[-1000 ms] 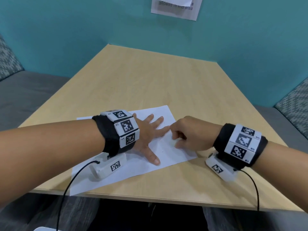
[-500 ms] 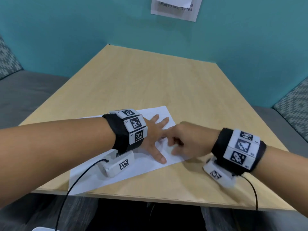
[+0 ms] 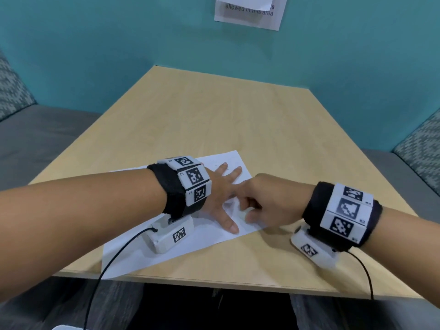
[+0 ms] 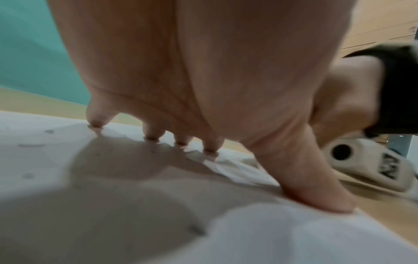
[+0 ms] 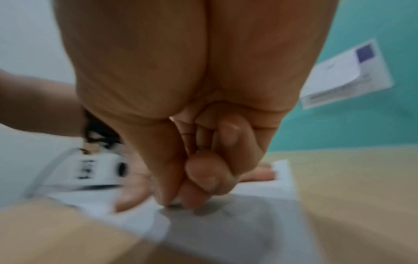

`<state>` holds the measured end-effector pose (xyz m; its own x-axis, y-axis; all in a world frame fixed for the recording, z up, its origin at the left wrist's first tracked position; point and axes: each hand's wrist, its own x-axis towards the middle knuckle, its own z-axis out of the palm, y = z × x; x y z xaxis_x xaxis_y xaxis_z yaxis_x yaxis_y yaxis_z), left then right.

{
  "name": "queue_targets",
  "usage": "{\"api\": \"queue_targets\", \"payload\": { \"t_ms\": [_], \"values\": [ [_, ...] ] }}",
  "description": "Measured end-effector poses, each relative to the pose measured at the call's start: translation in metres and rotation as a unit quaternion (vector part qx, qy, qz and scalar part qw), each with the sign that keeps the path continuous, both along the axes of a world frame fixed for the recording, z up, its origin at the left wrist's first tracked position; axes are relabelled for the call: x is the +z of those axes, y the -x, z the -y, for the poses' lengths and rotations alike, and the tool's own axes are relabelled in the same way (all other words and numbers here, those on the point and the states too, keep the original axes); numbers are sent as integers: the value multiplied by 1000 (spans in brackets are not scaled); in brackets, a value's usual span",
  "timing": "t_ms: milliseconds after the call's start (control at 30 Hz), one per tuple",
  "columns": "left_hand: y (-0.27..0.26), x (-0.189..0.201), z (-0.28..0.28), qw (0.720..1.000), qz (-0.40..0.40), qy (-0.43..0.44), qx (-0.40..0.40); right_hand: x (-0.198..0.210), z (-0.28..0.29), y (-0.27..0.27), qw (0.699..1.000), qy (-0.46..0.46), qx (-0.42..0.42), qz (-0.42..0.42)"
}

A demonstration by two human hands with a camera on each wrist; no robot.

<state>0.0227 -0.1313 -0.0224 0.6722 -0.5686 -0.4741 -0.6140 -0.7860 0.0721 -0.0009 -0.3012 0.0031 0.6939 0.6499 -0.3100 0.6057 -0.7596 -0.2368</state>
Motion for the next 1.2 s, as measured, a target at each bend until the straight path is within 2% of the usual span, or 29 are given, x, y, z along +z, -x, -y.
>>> {"api": "queue_targets", "payload": {
  "t_ms": [67, 167, 333, 467, 633, 767, 933, 1067, 1200],
  "values": [
    [0, 0, -1, 1000, -2, 9, 0, -1, 2, -1, 1000, 5, 6, -5],
    [-1, -1, -1, 1000, 6, -3, 2, 5, 13, -22, 997, 4, -62, 35],
    [-3, 0, -2, 1000, -1, 1, -5, -3, 5, -1, 1000, -2, 12, -3],
    [-3, -1, -1, 1000, 12, -23, 0, 5, 16, -22, 998, 8, -56, 40],
    [-3, -1, 0, 1000, 13, -15, -2, 3, 8, -3, 1000, 6, 12, -4],
    [-2, 0, 0, 1000, 15, -26, 0, 8, 19, -23, 998, 13, -49, 48],
    [-3, 0, -1, 1000, 4, -22, 0, 2, 12, -3, 1000, 4, 8, 6],
    [-2, 0, -1, 999, 11, -37, 1, 8, 23, -24, 997, 24, -53, 51],
    [-4, -2, -1, 1000, 6, -21, -4, -1, 12, -5, 1000, 9, 7, 1]
  ]
}}
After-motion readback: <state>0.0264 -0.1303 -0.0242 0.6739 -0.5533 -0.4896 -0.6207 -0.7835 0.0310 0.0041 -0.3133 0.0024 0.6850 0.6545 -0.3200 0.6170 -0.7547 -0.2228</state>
